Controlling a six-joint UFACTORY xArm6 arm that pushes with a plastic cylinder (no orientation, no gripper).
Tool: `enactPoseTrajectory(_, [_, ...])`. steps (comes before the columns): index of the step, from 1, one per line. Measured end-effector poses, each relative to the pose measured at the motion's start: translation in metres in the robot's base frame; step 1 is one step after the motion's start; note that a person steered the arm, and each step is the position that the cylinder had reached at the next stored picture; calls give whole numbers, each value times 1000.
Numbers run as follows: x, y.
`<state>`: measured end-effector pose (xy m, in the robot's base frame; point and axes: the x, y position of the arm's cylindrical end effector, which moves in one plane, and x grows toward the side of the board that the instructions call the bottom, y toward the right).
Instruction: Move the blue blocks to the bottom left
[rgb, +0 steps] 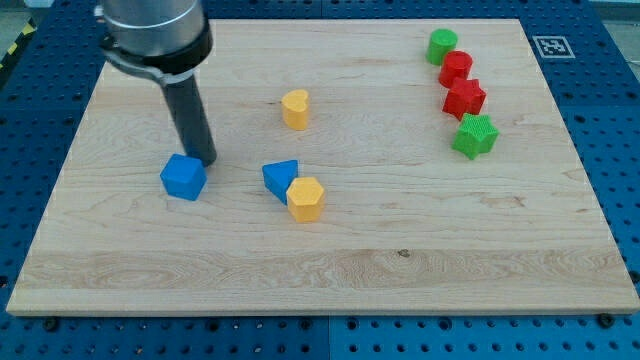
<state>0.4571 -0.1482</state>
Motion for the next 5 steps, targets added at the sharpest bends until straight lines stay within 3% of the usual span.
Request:
enactPoseTrajectory(4, [85,-33])
enactPoseTrajectory(5, [48,-28])
